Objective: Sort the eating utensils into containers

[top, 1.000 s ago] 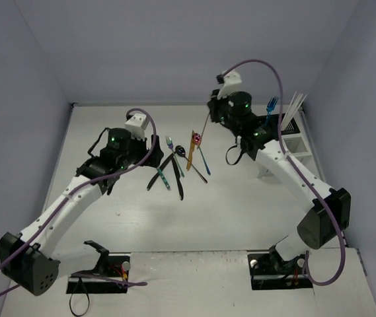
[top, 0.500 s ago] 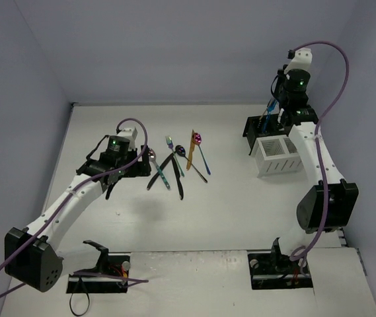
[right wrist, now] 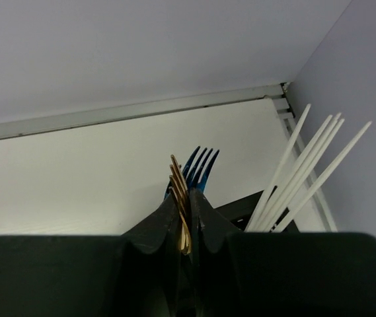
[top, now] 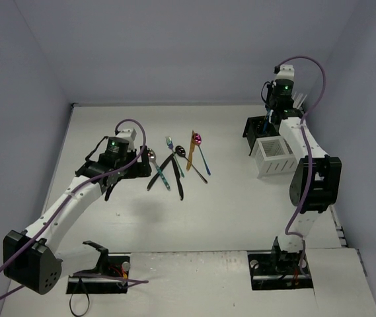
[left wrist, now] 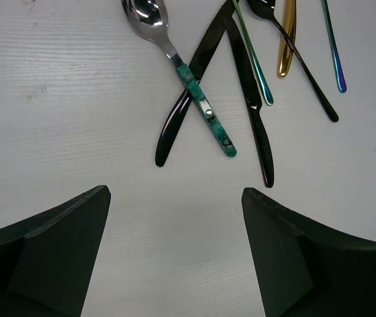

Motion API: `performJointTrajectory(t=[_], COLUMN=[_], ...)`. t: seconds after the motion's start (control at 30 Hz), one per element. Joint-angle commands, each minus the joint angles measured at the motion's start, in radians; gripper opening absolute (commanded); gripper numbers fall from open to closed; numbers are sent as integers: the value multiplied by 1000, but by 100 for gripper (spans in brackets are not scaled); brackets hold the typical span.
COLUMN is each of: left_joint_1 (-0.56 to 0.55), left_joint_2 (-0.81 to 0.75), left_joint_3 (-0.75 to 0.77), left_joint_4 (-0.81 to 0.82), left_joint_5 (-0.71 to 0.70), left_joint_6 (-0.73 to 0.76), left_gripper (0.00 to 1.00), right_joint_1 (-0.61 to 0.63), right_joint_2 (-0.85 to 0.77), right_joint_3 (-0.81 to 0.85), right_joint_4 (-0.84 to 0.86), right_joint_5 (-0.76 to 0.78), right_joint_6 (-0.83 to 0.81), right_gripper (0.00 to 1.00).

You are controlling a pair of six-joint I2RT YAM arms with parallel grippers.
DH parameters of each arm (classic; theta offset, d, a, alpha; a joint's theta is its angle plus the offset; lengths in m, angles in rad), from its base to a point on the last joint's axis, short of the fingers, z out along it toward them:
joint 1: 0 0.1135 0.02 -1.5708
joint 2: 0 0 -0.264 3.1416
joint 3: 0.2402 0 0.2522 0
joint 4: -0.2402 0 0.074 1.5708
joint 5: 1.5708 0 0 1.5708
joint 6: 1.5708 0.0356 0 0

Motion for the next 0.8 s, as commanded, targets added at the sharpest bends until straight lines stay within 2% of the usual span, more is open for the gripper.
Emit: performJointTrajectory(t=[0.0,0.07,0.23,0.33,0.57,0.7,0.77], left_joint_1=[1,1,-8,-40,-114,-161,-175], left_joint_2=[-17,-17,18,74,262,384,453], left_joint_3=[31,35,65,118,265,351,396], left_joint_4=[38,45,56,51,41,48,49], left_joint_5=[13,14,14,-18,-105,-195,-234], left_joint_6=[-33,-58,-169,-232,-308,-356,-369], left_gripper=[78,78,78,78,78,72,66], right_joint_1=[-3,0,18,27,80,100,99], right_joint_2=[-25,-45,-162,-280,-548,-641,-666], right_joint_3=[14,9,-35,-112,-398,-489,-530], right_joint_4=[98,95,52,18,-22,-33,-36], right_joint_5=[-7,-15,-20,21,4,-34,-43], right_joint_6=[-6,-6,46,143,296,327,340], right_gripper=[18,30,45,48,49,49,49])
